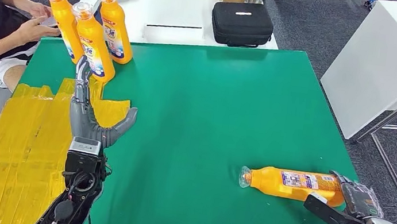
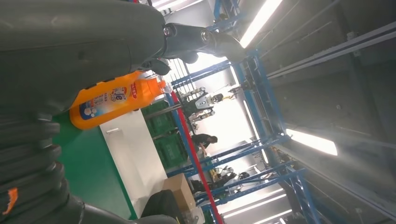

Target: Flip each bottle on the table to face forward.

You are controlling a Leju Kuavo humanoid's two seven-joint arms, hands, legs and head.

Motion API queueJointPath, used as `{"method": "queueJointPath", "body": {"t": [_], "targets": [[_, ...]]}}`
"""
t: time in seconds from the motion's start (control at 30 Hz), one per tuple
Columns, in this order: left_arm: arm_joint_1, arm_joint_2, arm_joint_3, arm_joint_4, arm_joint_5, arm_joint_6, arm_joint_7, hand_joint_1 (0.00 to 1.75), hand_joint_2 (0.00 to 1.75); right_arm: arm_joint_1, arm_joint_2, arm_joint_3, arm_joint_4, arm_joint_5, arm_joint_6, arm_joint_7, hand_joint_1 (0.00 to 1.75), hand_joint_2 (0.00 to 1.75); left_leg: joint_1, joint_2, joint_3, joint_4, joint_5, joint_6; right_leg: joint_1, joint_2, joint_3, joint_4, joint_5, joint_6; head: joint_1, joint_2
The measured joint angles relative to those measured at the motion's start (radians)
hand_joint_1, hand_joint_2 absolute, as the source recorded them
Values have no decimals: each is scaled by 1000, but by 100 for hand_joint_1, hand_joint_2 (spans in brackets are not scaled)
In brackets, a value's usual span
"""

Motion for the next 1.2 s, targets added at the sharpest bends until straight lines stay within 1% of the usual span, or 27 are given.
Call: {"method": "queueJointPath", "body": {"t": [0.23,0.47,0.5,0.6,0.63,0.87,1.03,1.2], "targets": [[0,0,0,0,0,1,0,0,175,-16,12,6,17,-1,-2,0,175,175,0,0,1,0,0,0,0,0,1,0,0,0,0,0],[0,0,0,1,-1,2,0,0,175,-26,34,22,28,2,-52,0,174,175,0,0,1,0,0,0,0,0,1,0,0,0,0,0],[0,0,0,1,-1,2,0,0,175,-28,39,26,29,4,-59,0,147,175,0,0,1,0,0,0,0,0,1,0,0,0,0,0],[0,0,0,5,-1,2,0,0,175,-33,56,35,32,15,-72,1,16,175,0,0,1,0,0,0,0,0,1,0,0,0,0,0],[0,0,0,6,-1,2,0,0,175,-34,59,39,33,19,-73,2,0,175,0,0,1,0,0,0,0,0,1,0,0,0,0,0],[-2,0,1,18,2,13,0,0,175,-48,69,74,24,80,-53,45,0,175,0,0,4,0,0,0,0,0,3,0,0,0,0,0],[-5,-1,1,30,3,20,0,0,175,-38,69,110,-37,99,24,77,0,175,0,0,6,0,0,0,1,0,6,0,0,0,0,0],[-10,-4,2,37,3,11,3,0,175,-16,66,163,-123,102,85,84,0,175,1,0,6,0,0,-1,1,0,6,0,0,0,0,0]]}}
